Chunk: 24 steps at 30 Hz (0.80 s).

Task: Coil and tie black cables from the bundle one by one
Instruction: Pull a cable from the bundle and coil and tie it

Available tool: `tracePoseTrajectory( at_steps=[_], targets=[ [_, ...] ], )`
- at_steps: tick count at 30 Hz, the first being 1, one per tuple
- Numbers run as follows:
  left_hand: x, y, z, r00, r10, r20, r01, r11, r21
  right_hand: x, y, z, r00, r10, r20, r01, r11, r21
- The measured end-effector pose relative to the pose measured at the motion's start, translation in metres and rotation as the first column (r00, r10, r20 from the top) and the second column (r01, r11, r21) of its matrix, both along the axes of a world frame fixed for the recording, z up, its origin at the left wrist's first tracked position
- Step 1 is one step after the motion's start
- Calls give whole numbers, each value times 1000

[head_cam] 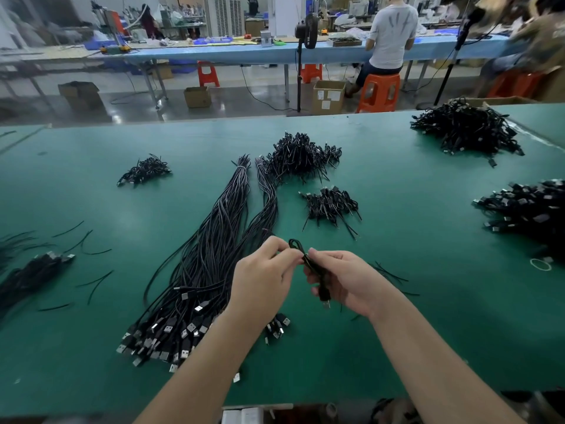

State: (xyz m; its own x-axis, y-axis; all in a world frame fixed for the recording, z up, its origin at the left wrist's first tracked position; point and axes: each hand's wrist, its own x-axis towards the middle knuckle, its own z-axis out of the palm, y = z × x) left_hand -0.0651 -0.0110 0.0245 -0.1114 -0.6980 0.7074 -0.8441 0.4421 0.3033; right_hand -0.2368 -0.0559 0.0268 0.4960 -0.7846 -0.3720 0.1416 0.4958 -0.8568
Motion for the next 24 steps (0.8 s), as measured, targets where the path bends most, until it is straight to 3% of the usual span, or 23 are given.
tracePoseTrajectory(
  at_steps=[10, 21, 24],
  targets=[
    [5, -3, -6, 980, 17, 198, 10, 991, -134, 7, 1, -2, 996, -80, 25, 79, 996, 34],
    [-13, 7, -5, 990, 136, 32, -137, 990, 36, 16, 4, -3, 981, -193, -10, 191, 977, -89],
    [-18, 7, -2, 973, 190, -129, -171, 974, 148, 16, 5, -5, 975, -220, -28, 213, 965, -152]
  ],
)
